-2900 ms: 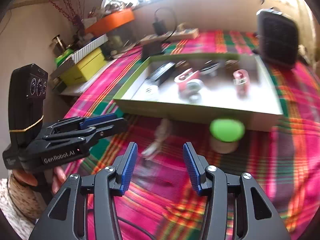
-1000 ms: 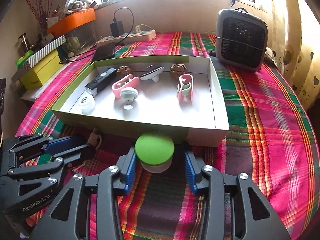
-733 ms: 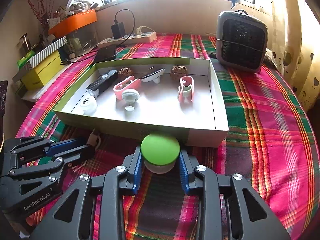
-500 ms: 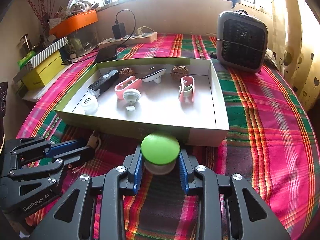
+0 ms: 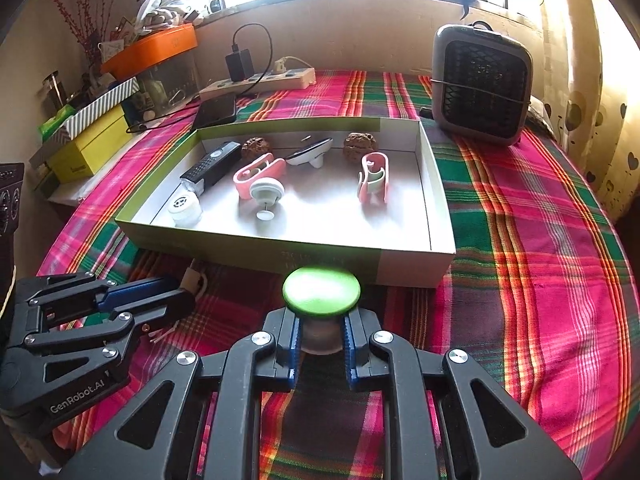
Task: Organize objects
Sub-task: 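Carry the cable and green mushroom over the box with both tools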
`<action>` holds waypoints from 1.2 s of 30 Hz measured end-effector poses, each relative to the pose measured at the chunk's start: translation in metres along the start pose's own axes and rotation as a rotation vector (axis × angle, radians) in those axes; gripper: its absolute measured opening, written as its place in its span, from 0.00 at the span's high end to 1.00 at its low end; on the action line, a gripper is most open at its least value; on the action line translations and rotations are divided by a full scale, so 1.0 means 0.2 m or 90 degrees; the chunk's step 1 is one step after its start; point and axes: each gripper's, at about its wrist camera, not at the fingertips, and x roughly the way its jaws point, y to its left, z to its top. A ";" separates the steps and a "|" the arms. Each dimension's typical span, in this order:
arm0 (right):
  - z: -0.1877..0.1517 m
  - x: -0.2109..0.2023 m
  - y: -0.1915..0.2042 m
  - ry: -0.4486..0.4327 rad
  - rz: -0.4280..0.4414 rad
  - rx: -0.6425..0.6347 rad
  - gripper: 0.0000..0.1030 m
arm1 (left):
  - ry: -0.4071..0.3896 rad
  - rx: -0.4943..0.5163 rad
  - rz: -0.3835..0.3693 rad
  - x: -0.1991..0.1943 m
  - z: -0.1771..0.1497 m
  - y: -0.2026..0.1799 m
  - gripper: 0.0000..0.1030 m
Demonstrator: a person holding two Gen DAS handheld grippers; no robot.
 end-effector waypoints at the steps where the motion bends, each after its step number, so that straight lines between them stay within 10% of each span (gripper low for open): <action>1: 0.00 0.00 0.00 -0.001 0.002 0.001 0.83 | 0.000 0.000 0.000 0.00 0.00 0.00 0.86; 36: 0.00 -0.11 0.03 -0.029 0.014 0.009 0.83 | -0.024 0.008 -0.018 -0.11 0.03 -0.05 0.86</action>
